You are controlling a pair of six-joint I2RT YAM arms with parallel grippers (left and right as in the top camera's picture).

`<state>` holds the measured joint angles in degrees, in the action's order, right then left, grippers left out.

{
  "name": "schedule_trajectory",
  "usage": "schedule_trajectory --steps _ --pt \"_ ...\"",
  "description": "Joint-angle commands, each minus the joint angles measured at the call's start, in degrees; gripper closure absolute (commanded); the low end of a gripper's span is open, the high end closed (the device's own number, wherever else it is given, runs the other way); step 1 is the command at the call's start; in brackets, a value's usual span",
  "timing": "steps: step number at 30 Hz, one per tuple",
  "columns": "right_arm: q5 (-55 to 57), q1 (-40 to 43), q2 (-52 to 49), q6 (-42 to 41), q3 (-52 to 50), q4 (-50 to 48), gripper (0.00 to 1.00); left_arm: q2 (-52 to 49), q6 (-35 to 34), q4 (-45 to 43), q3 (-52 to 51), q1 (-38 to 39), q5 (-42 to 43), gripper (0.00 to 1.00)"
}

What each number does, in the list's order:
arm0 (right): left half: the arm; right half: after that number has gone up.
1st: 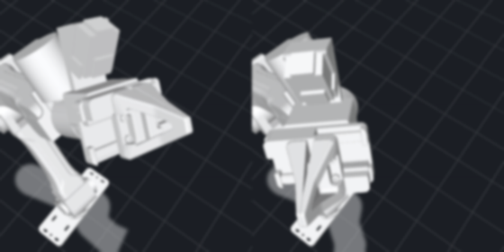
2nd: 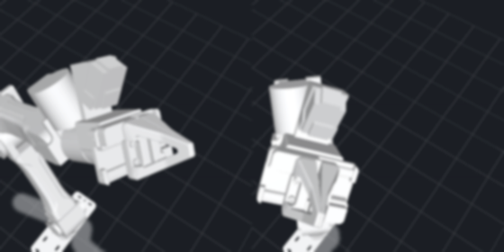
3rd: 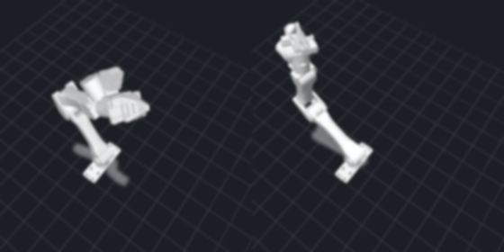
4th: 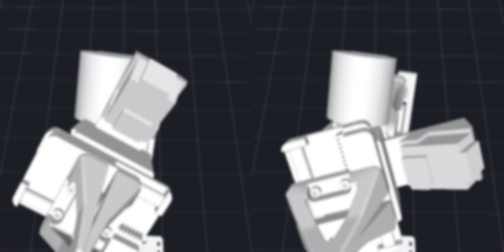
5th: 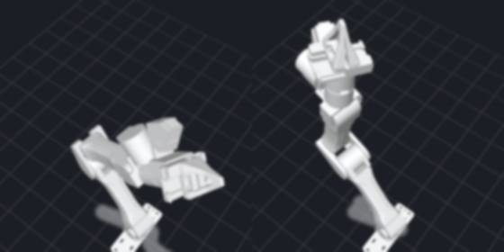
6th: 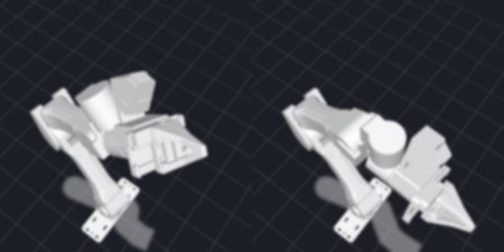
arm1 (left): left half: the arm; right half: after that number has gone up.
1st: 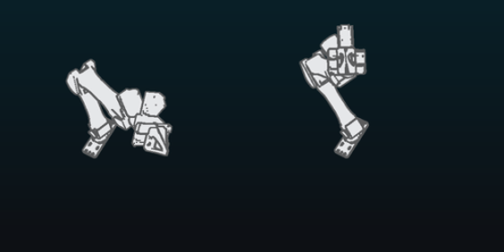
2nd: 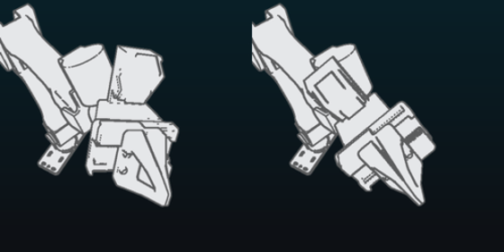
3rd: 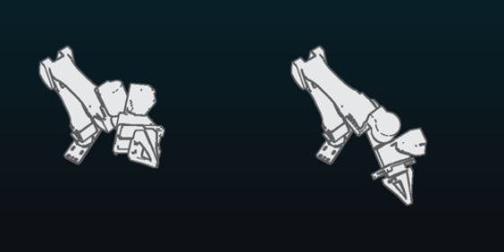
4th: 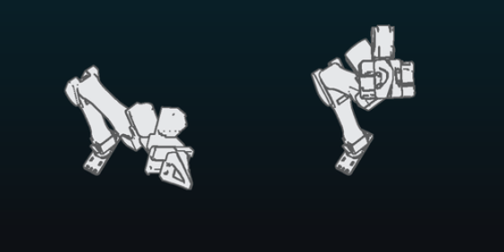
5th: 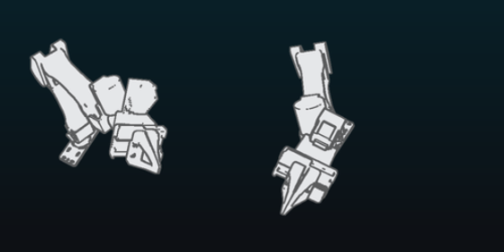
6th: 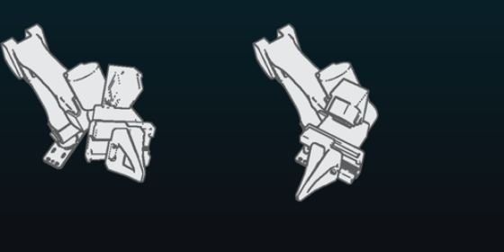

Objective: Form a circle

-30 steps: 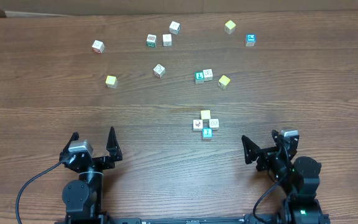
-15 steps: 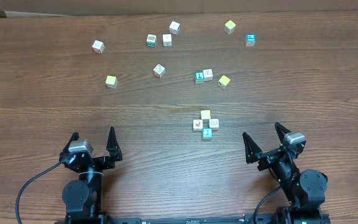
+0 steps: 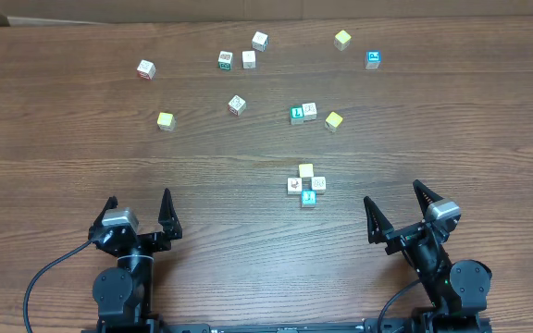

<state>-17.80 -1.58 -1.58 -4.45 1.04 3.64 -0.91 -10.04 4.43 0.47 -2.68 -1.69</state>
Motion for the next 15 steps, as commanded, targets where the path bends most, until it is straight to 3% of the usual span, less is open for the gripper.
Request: schedule_trajectory --steps 1,15 --pt "-0.31 -0.28 0.68 -0.17 -0.59 -0.33 0.00 0.63 1.27 -0.07 -0.20 -0.31 0.22 0.00" --pt "-0.31 -0.17 1.46 -0.17 -0.57 -0.37 0.00 0.63 1.27 -0.07 -0.20 -0.31 0.22 0.00"
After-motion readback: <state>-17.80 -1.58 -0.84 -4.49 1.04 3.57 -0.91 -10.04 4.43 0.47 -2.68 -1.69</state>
